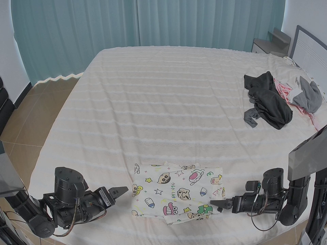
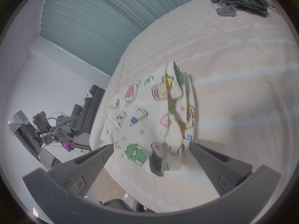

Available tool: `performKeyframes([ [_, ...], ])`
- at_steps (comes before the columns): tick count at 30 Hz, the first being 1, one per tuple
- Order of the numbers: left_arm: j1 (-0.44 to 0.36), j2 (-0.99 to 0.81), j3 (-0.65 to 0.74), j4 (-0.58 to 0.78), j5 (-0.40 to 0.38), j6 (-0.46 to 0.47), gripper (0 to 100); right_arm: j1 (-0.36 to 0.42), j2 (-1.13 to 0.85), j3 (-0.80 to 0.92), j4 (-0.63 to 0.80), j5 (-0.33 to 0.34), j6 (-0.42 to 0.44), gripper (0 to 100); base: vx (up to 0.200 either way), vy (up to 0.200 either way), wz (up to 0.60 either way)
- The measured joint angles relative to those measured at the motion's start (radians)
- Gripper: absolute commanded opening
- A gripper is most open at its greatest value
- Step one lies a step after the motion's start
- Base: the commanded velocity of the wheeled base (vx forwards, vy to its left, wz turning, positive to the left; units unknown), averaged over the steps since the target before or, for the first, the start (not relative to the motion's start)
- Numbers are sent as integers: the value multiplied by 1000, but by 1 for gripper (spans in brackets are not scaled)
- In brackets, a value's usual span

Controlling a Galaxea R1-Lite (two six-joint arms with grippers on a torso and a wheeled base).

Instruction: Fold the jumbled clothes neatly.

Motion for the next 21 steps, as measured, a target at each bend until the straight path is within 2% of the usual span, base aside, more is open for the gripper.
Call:
performKeyframes([
  [4,0,0,0,0,0,0,100,-35,-49,-5,-14,33,33,100,0,0,0],
  [12,1,-2,-2,0,1,-10,100,-56,-108,-116,-16,56,198,100,0,0,0],
  [21,1,-1,-6,0,0,-19,100,-55,-16,-257,-15,50,215,100,0,0,0],
])
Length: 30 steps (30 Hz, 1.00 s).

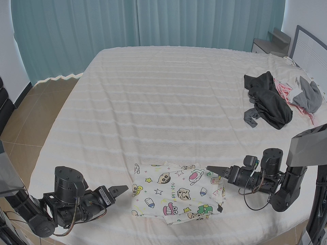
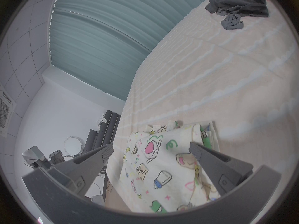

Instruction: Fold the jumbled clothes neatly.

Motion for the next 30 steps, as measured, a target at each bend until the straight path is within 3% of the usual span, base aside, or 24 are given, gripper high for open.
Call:
performKeyframes([
  [17,3,4,1,0,0,0,100,-34,81,-60,0,-4,-15,100,0,0,0],
  [29,4,17,0,-30,1,0,100,-10,127,-168,23,6,-14,100,0,0,0],
  [30,5,20,2,-43,2,0,100,-8,130,-173,39,8,-14,0,0,0,0],
])
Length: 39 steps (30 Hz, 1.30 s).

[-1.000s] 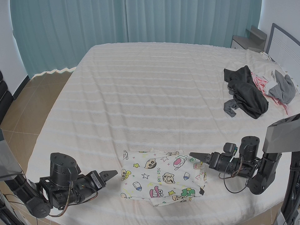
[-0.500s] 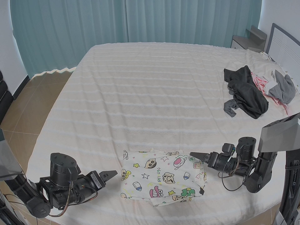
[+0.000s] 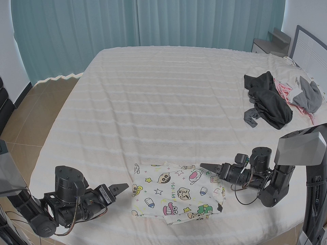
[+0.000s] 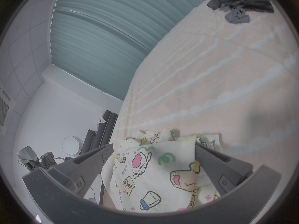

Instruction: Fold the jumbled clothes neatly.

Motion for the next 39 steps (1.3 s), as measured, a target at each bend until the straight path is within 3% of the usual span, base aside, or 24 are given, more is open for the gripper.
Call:
performKeyframes([
  [39,0,40,18,-45,4,1,100,-118,33,-25,-21,-6,10,0,0,0,0],
])
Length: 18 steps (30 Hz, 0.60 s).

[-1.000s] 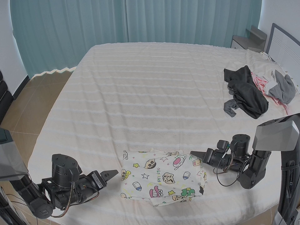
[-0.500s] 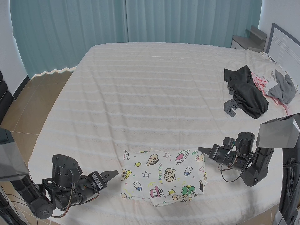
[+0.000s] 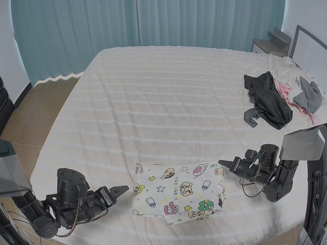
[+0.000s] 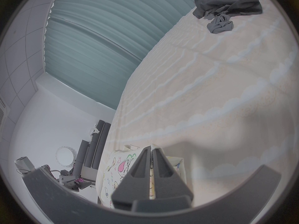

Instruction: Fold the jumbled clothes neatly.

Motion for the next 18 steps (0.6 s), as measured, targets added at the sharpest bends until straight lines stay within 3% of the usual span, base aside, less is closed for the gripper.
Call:
performKeyframes([
  [12,0,2,-1,0,-1,-1,100,-17,12,-5,2,1,2,0,0,0,0],
  [13,0,3,-1,0,-1,-1,100,-17,13,-4,2,1,2,100,0,0,0],
  [18,0,6,-1,0,-3,-3,100,-17,13,5,1,0,-1,100,0,0,0],
])
